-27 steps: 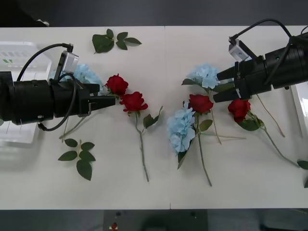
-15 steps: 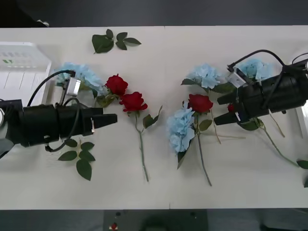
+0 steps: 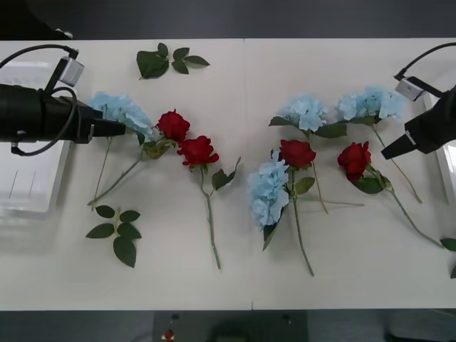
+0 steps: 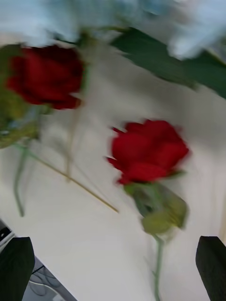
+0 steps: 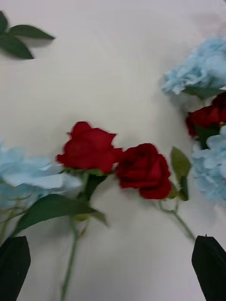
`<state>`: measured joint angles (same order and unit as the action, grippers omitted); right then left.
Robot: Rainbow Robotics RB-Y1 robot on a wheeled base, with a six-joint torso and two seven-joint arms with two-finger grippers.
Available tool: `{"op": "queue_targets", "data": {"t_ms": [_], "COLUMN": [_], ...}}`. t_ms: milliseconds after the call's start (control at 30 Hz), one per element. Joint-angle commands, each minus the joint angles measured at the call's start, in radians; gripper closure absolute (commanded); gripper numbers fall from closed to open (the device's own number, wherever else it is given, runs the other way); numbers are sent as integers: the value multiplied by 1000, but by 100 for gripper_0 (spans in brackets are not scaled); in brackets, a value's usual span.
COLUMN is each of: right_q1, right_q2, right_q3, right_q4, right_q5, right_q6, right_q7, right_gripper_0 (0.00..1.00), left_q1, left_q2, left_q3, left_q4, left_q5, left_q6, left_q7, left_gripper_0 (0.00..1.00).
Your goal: Put the red flowers into the right box and the blue flowers into the left box
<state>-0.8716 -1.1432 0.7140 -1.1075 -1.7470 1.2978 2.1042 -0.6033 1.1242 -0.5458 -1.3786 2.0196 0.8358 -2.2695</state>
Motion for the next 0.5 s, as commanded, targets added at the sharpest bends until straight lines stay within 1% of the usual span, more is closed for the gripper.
{"op": "queue_targets", "data": {"t_ms": [33,167,300,500], "right_q1": [-29,-29,-29,-29], "right_q2": [-24,-7,46,131], "right_q3": [-11,-11,-11,-15], "right_q4": [94,149,202,267], "right_q5": [133,234,302,356], "right_q6": [-54,-114,-186,-298], "right_q7": [27,33,34,30], "right_gripper_0": [0,0,0,0], "left_q1": [-26,-26,-26,-26], "left_q2": [-30,-34,-46,-107], "left_q3": [12,12,12,12], "left_q4": [115,168,197,257], "left_q5": [-75,-176,-312,-383], "left_q6": [37,54,54,40], "left_q7": [31,36,51,74], "left_gripper_0": [0,0,0,0]}}
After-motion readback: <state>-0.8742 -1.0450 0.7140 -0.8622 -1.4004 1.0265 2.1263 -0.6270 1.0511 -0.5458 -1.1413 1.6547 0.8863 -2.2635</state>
